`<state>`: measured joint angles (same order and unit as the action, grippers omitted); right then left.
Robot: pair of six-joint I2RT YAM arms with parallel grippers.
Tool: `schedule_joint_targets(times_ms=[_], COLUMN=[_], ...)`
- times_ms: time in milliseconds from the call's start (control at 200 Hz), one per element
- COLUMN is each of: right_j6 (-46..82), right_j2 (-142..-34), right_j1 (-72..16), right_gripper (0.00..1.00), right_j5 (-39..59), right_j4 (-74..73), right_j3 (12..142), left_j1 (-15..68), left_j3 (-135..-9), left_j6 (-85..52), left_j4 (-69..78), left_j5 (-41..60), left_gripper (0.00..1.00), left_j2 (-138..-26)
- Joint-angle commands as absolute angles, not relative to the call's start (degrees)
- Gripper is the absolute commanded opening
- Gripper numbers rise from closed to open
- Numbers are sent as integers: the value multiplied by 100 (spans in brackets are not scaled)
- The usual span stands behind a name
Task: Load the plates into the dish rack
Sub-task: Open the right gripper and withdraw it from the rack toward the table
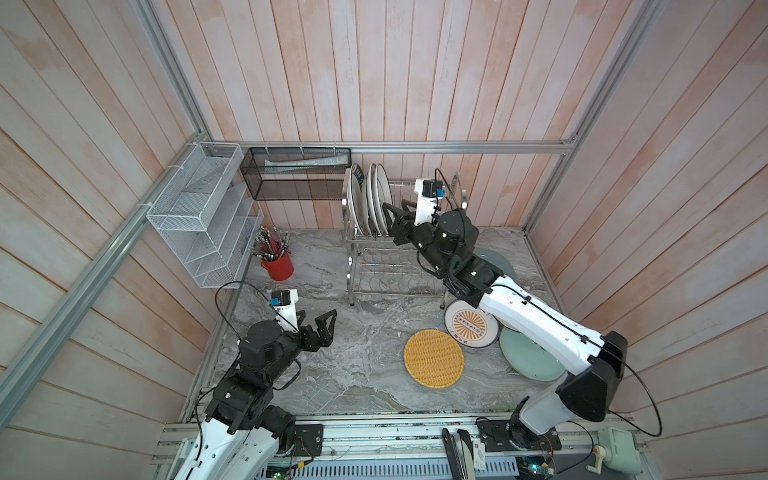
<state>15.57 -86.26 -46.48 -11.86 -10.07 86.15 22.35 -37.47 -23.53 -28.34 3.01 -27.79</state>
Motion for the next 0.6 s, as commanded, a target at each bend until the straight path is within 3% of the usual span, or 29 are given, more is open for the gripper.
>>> schedule_joint_targets(times_ms=[0, 95, 160, 335, 595], right_j6=[1467, 1536, 1635, 2214, 3352], right_j2=[-7892, -7235, -6681, -5156, -3499], right_j1=[-4590, -4561, -4536, -4105, -2783], right_gripper=[64, 79, 97, 98, 98], right_j5=[-1140, -1220, -1454, -2044, -2670], right_j4=[-957, -754, -621, -87, 598], right_j3=[8165, 7616, 7139, 5784, 4088], left_j1=[2249, 2250, 2250, 2249, 2248], left_j3=[-3691, -3692, -3691, -3685, -3690], left_j6=[-2270, -2275, -2278, -2276, -2293], left_j4=[-2856, -2865, -2865, -2848, -2839], left_j5=[356, 360, 367, 395, 439], left_gripper=[100, 100, 100, 100, 100], left_j2=[-2732, -2722, -2708, -2697, -2710])
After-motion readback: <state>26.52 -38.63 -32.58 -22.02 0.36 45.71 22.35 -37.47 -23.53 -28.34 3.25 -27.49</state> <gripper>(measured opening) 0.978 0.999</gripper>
